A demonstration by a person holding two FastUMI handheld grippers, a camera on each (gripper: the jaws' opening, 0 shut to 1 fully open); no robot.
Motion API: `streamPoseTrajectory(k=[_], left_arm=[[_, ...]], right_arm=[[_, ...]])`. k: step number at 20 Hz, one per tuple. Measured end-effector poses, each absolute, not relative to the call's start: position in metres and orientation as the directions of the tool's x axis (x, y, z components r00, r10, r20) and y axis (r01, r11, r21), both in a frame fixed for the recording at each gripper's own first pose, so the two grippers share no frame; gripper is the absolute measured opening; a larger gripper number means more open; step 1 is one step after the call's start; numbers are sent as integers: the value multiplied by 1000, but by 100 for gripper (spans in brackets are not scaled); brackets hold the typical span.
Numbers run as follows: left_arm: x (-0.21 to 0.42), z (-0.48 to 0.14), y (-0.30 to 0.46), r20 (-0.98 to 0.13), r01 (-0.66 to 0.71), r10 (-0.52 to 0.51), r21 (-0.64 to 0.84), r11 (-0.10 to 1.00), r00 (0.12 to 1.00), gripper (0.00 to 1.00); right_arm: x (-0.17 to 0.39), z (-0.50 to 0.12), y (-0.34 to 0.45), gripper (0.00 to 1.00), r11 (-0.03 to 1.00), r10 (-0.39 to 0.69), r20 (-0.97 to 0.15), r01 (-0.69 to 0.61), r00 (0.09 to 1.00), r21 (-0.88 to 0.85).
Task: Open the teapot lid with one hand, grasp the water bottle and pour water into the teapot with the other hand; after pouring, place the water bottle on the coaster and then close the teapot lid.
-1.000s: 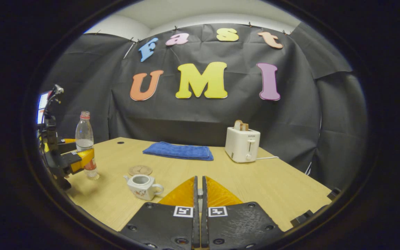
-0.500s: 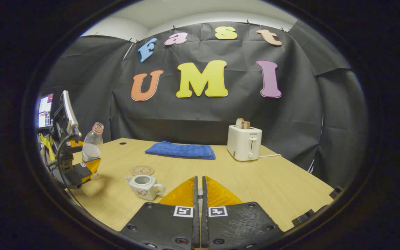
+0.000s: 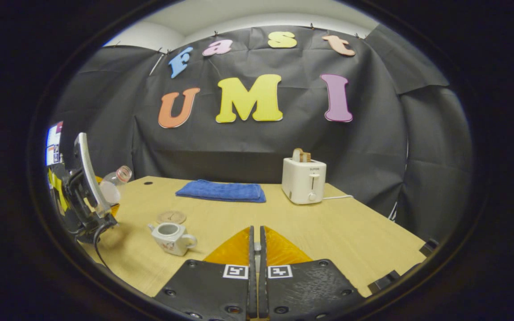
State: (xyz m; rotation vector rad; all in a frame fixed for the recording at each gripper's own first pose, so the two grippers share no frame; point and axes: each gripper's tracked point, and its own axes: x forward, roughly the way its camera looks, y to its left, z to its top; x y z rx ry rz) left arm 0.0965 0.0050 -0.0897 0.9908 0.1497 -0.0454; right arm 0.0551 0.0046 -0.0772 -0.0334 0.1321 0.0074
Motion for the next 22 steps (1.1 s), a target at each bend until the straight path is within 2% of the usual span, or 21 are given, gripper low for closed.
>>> streamPoseTrajectory(k=[6,10,22], left_arm=[[89,-93,-20,-154,157,-38,927,341,987,77],[85,-102,-29,-195,193,-17,954,231,981,77],[80,-85,-35,-196,197,40,980,-21,980,77]], right_arm=[[54,-77,-2,1,998,-13,-136,6,991,-55],[52,-73,-6,1,997,-22,-128,13,992,-71],[51,-67,-12,1,996,-35,-112,26,993,-81]])
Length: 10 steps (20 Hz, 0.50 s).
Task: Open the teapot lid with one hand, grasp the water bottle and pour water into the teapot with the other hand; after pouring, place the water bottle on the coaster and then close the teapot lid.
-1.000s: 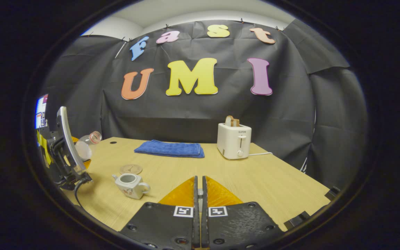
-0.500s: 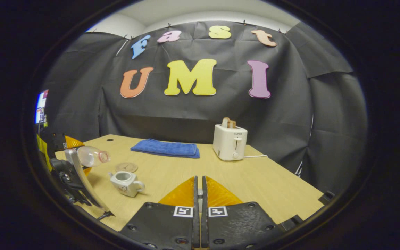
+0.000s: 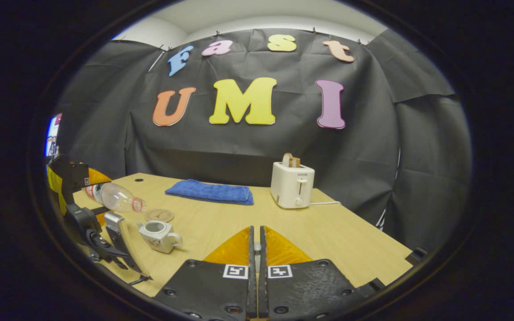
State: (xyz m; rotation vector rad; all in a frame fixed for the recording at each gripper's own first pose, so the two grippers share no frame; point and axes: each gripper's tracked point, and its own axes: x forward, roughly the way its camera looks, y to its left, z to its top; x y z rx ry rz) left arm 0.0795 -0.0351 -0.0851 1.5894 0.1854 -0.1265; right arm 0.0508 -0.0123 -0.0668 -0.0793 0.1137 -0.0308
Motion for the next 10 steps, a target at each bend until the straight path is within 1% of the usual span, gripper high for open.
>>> streamPoseTrajectory(k=[3,7,8,9,10], left_arm=[[80,-82,-38,-191,194,41,978,-75,981,77],[81,-83,-38,-192,196,51,975,-105,980,77],[81,-84,-39,-196,201,53,972,-122,979,80],[82,-82,-39,-195,202,56,969,-142,979,77],[82,-82,-40,-195,203,62,965,-166,979,77]], right_arm=[[52,-69,-14,1,996,-39,-115,30,993,-82],[54,-70,-19,1,996,-46,-121,37,992,-78],[54,-70,-20,1,996,-47,-122,38,991,-79],[54,-70,-20,1,996,-48,-122,39,991,-77],[55,-69,-21,1,996,-49,-122,40,991,-75]])
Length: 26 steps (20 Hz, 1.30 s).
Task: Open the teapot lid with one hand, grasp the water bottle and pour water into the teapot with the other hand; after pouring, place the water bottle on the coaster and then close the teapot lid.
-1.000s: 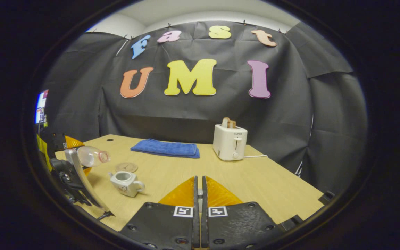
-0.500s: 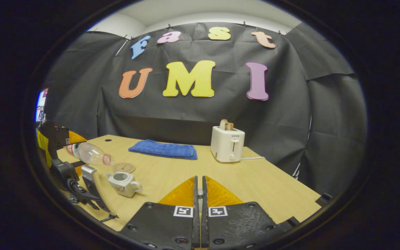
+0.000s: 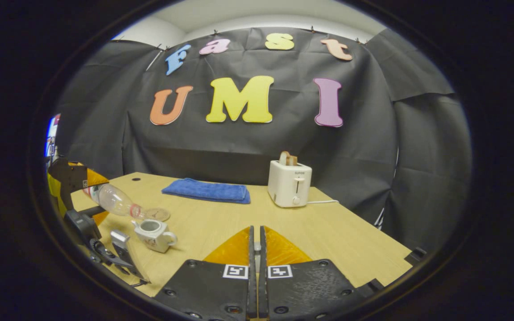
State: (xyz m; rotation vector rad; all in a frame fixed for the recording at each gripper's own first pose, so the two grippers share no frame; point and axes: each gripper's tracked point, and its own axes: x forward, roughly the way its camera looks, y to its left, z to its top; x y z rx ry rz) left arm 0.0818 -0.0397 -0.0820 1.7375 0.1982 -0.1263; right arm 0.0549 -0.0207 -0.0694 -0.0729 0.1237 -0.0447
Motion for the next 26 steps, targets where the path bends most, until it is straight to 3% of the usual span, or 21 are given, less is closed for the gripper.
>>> streamPoseTrajectory(k=[3,4,5,7,13,16,17,26], left_arm=[[83,-80,-40,-197,206,62,954,-218,979,77],[85,-79,-41,-196,204,60,952,-228,979,81],[85,-77,-40,-195,205,64,949,-240,979,77],[87,-73,-40,-189,201,72,939,-279,979,80],[93,-58,-42,-167,183,74,902,-391,983,76],[94,-52,-42,-160,176,73,880,-441,984,82],[94,-50,-43,-158,175,76,872,-457,985,77],[92,-37,-69,-120,120,42,787,-605,992,77]], right_arm=[[54,-69,-22,2,996,-51,-123,42,991,-75],[54,-69,-22,1,996,-50,-124,41,991,-75],[53,-69,-22,1,996,-51,-123,42,991,-74],[53,-67,-24,1,996,-51,-119,42,992,-72],[53,-66,-27,1,996,-57,-122,49,991,-71],[50,-62,-27,1,995,-62,-117,53,991,-79],[49,-60,-27,1,995,-60,-114,51,992,-84],[42,-54,-19,3,996,-30,-109,20,994,-93]])
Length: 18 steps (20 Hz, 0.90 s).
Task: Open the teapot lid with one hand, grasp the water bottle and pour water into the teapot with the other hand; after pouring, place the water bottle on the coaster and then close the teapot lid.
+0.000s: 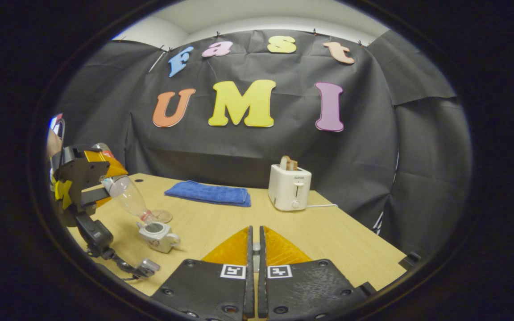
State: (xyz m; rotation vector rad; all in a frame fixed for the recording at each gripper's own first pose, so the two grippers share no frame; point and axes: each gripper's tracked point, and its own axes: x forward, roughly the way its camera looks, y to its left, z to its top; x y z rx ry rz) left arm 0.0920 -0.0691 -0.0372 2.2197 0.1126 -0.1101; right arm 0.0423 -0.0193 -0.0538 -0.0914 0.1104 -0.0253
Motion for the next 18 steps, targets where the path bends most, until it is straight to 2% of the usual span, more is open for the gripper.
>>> streamPoseTrajectory(k=[9,10,11,12,13,14,15,16,17,18], left_arm=[[93,-38,-69,-130,145,70,764,-629,989,77],[95,-37,-71,-126,139,65,759,-636,990,82],[94,-37,-72,-125,137,63,757,-639,990,77],[93,-38,-71,-127,138,64,756,-640,990,77],[93,-38,-73,-129,137,60,755,-641,990,81],[94,-38,-73,-129,134,55,755,-642,990,77],[93,-38,-71,-130,138,60,756,-640,990,77],[93,-38,-72,-130,138,60,755,-641,990,81],[93,-38,-73,-130,137,58,754,-642,990,77],[94,-38,-72,-131,137,58,755,-641,990,77]], right_arm=[[42,-51,-18,3,995,-17,-100,8,995,-96],[42,-52,-18,3,995,-18,-102,8,995,-96],[42,-52,-18,3,995,-17,-104,7,994,-96],[42,-53,-18,3,995,-16,-106,5,994,-95],[43,-53,-18,3,995,-17,-108,6,994,-97],[43,-54,-19,3,995,-18,-109,7,994,-100],[43,-54,-19,3,995,-18,-111,7,994,-99],[43,-55,-19,3,995,-18,-111,7,994,-98],[43,-54,-19,3,995,-20,-111,9,994,-98],[44,-54,-20,3,995,-20,-112,9,994,-98]])
